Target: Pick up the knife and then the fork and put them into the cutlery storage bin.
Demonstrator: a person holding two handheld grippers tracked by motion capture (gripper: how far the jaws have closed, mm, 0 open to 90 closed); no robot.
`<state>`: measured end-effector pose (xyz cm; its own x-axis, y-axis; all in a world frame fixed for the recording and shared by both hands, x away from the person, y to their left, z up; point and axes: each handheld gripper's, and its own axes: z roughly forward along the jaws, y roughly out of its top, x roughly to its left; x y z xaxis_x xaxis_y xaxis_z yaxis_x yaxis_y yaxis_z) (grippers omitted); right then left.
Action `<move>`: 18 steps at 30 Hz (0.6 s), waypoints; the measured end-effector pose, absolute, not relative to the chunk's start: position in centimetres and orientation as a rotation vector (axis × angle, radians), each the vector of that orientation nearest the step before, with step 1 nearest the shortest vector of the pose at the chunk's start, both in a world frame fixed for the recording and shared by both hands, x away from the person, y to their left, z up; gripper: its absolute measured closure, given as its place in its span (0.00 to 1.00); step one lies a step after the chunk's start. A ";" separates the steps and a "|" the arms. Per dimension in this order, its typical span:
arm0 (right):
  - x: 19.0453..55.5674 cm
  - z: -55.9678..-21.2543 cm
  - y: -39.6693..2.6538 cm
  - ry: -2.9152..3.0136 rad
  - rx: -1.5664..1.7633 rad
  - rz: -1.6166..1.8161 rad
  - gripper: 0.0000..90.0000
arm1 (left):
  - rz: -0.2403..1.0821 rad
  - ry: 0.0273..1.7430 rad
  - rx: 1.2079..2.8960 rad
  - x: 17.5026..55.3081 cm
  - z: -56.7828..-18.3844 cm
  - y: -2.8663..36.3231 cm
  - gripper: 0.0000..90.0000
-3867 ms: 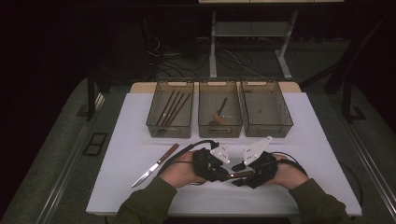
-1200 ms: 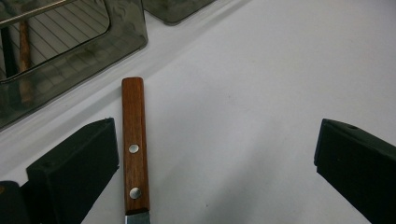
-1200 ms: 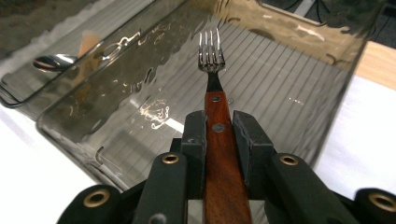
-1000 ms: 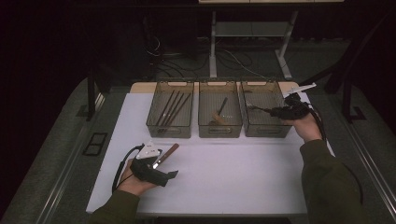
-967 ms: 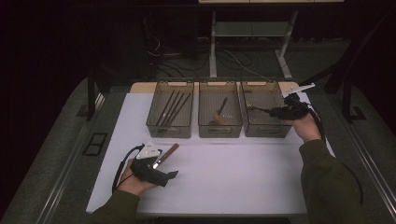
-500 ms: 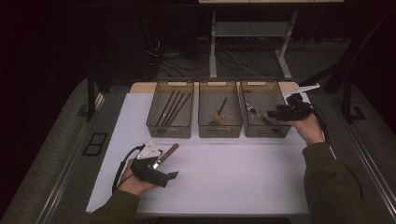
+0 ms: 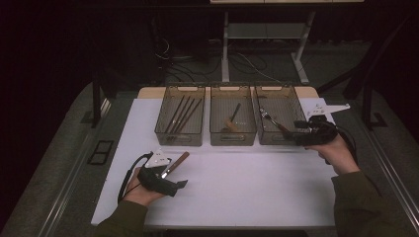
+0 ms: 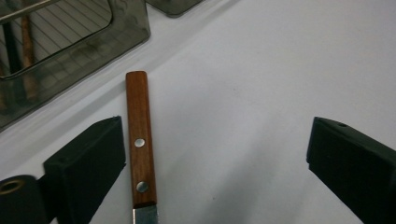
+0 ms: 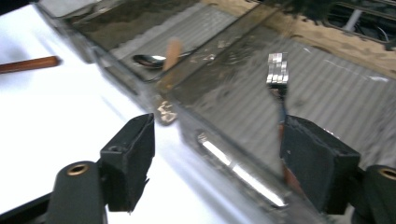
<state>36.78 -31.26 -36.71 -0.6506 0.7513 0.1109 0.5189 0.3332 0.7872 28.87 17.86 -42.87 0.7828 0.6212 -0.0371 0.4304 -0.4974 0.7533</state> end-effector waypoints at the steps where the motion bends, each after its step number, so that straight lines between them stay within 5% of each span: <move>1: 36.3 -36.8 -31.1 2.329 1.141 1.233 0.28 | 0.307 0.780 2.170 28.9 -42.8 17.9 0.08; 18: 29.5 -41.7 -28.1 2.426 1.018 1.280 0.21 | 0.351 0.943 2.208 30.7 -43.6 19.6 0.53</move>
<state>29.49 -28.12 -41.72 -0.7374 0.6640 0.1238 0.4769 0.3820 0.7916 30.67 19.63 -43.61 0.6984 0.7153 -0.0240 0.5257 -0.4900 0.6954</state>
